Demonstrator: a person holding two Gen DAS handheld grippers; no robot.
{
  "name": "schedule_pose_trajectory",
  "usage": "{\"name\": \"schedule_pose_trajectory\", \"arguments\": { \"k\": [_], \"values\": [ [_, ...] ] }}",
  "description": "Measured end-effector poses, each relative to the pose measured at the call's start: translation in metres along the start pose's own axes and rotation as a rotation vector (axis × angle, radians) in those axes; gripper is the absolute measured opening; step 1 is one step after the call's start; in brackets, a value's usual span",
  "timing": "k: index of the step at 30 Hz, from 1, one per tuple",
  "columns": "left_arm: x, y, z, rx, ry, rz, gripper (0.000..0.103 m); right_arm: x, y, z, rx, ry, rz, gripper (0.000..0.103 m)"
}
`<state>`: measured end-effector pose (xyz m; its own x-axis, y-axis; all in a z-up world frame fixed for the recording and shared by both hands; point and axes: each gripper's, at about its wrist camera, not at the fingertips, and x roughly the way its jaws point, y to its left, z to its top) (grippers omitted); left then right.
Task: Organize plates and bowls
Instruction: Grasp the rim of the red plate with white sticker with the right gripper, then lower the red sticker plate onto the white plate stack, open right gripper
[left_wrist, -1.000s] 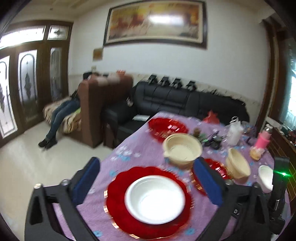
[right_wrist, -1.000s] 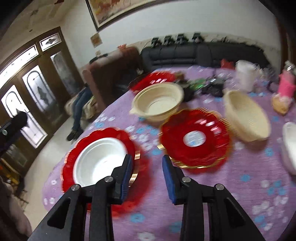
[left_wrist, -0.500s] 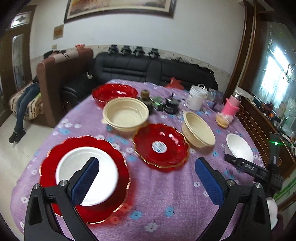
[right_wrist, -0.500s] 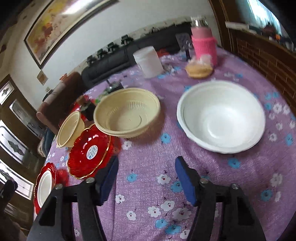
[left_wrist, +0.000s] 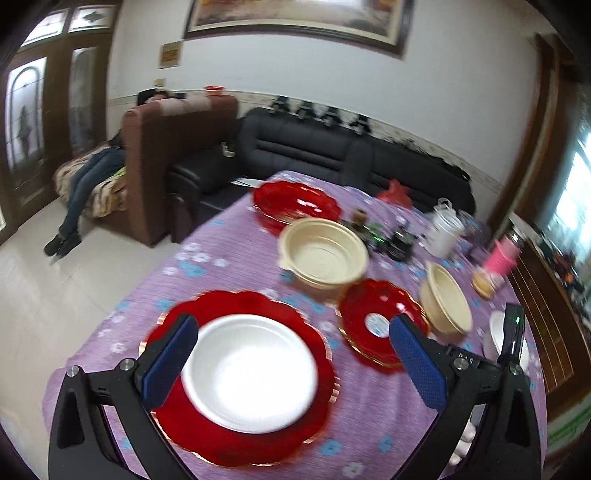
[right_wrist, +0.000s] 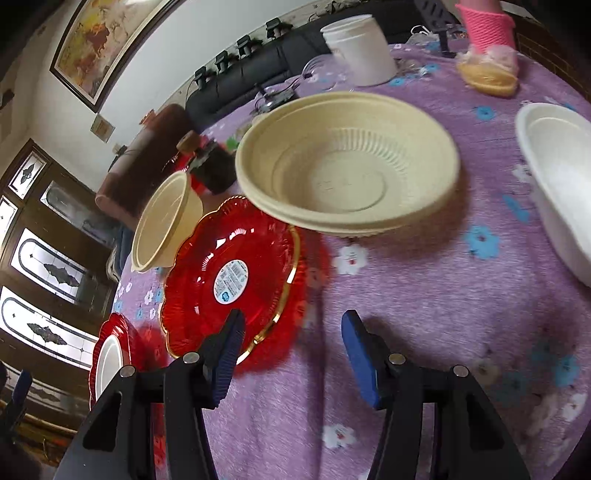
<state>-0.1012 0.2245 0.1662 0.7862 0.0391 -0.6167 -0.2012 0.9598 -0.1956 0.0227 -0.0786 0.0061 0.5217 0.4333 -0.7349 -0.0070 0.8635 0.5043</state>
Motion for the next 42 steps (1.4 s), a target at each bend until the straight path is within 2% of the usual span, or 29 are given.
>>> {"name": "schedule_pose_trajectory", "arguments": {
  "k": [3, 4, 5, 7, 12, 18, 25, 28, 32, 35, 37, 38, 39, 40, 42],
  "values": [
    [0.002, 0.008, 0.001, -0.025, 0.014, -0.001, 0.103, 0.016, 0.007, 0.003, 0.013, 0.025, 0.017, 0.058],
    [0.004, 0.008, -0.001, -0.022, 0.023, -0.010, 0.103, 0.018, 0.010, 0.004, 0.004, 0.015, 0.002, 0.051],
    [0.006, 0.005, -0.002, -0.015, 0.028, -0.014, 0.103, 0.020, 0.011, 0.006, 0.001, 0.024, 0.005, 0.032],
    [0.009, -0.002, -0.005, 0.007, 0.040, -0.025, 0.103, 0.026, 0.009, 0.005, 0.022, 0.054, 0.023, 0.017],
    [0.018, -0.024, -0.014, 0.061, 0.074, -0.068, 0.103, 0.010, -0.003, -0.005, 0.036, 0.068, 0.040, 0.014],
    [0.032, -0.055, -0.028, 0.129, 0.129, -0.119, 0.103, -0.038, -0.028, -0.031, -0.010, 0.126, 0.012, 0.012],
    [0.069, -0.105, -0.066, 0.234, 0.270, -0.188, 0.103, -0.098, -0.081, -0.069, -0.029, 0.146, -0.048, 0.012],
    [0.090, -0.129, -0.088, 0.283, 0.347, -0.206, 0.103, -0.111, -0.096, -0.070, -0.008, 0.121, -0.065, 0.012],
    [0.111, -0.152, -0.105, 0.322, 0.404, -0.203, 0.099, -0.113, -0.099, -0.068, -0.004, 0.100, -0.059, 0.012],
    [0.124, -0.163, -0.115, 0.356, 0.432, -0.195, 0.085, -0.110, -0.097, -0.072, -0.019, 0.095, -0.066, 0.012],
    [0.134, -0.167, -0.122, 0.363, 0.486, -0.209, 0.051, -0.104, -0.096, -0.074, -0.010, 0.103, -0.052, 0.013],
    [0.136, -0.168, -0.124, 0.365, 0.499, -0.212, 0.048, -0.103, -0.096, -0.075, -0.010, 0.098, -0.051, 0.013],
    [0.133, -0.170, -0.124, 0.379, 0.471, -0.206, 0.035, -0.103, -0.094, -0.076, -0.015, 0.086, -0.053, 0.013],
    [0.132, -0.173, -0.124, 0.386, 0.481, -0.231, 0.026, -0.102, -0.093, -0.076, -0.023, 0.084, -0.055, 0.013],
    [0.130, -0.172, -0.124, 0.378, 0.488, -0.227, 0.024, -0.104, -0.091, -0.077, -0.036, 0.078, -0.072, 0.013]
  ]
}}
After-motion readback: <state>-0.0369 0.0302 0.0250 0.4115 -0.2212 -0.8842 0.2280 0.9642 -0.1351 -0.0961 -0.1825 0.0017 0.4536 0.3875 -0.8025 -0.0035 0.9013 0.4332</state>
